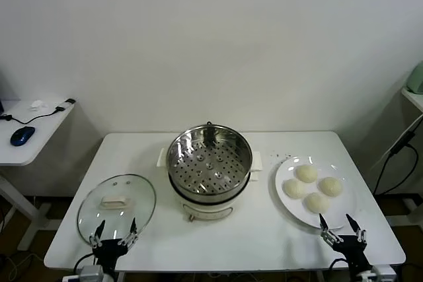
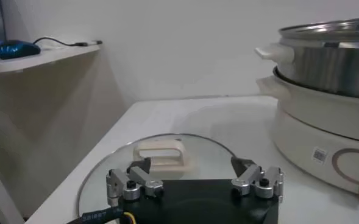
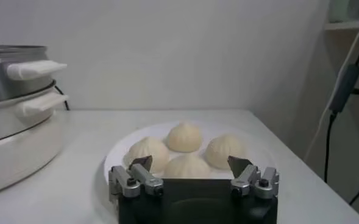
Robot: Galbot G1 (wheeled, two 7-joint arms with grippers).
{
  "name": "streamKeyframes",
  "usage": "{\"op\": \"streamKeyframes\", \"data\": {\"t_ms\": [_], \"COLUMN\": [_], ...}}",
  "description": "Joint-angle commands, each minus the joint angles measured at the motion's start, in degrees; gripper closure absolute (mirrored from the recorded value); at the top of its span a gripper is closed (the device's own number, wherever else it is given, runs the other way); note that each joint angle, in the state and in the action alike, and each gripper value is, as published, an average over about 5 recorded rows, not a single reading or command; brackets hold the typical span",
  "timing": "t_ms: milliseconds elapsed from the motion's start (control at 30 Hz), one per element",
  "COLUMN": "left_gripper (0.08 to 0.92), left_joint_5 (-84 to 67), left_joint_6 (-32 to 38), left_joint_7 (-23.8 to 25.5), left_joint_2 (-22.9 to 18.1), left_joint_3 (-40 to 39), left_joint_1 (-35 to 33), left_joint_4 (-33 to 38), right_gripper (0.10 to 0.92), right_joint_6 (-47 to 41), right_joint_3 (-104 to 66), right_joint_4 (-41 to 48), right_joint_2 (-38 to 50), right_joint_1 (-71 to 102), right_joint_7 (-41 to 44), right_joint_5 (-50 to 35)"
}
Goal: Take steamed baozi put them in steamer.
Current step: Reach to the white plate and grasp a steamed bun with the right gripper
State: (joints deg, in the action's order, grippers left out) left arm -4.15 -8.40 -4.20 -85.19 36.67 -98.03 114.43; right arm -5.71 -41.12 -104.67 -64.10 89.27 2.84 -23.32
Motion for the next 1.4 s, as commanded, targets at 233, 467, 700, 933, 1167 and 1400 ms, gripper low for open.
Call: {"op": "streamKeyframes", "data": {"t_ms": [233, 467, 700, 933, 1167, 1400], "left_gripper": [0.177, 0.177, 0.177, 0.177, 0.177, 0.177], "left_joint_5": [-0.17, -0.46, -0.34, -0.22, -0.34, -0.19], "left_joint_6": [0.12, 0.67, 1.0, 1.46, 1.77, 1.91], "left_joint_7": [0.01, -0.01, 0.23, 0.73, 0.88, 0.93], "left_joint_2": [0.37, 0.5, 0.15, -0.21, -0.25, -0.35], "left_joint_3": [-0.76, -0.77, -0.9, -1.1, -0.7, -0.35], "left_joint_1": [0.25, 0.39, 0.43, 0.66, 0.69, 0.09], "left_joint_4": [0.1, -0.04, -0.48, -0.86, -1.29, -1.37], "right_gripper": [0.203, 0.203, 0.203, 0.203, 0.203, 0.203], "right_joint_6": [-13.21, -6.28, 13.93, 16.1, 10.88, 7.19], "right_joint_3": [11.47, 44.88, 91.45, 116.13, 114.85, 106.8], "right_joint_4": [12.09, 25.81, 40.16, 50.29, 55.46, 62.69], "right_joint_2": [17.45, 38.83, 41.55, 31.76, 23.1, 16.16], "right_joint_1": [-31.13, -58.63, -100.55, -120.38, -114.22, -104.71], "right_joint_7": [5.56, 35.33, 64.07, 74.4, 67.66, 64.2], "right_joint_5": [5.0, 11.92, 18.63, 17.96, 16.07, 17.92]}}
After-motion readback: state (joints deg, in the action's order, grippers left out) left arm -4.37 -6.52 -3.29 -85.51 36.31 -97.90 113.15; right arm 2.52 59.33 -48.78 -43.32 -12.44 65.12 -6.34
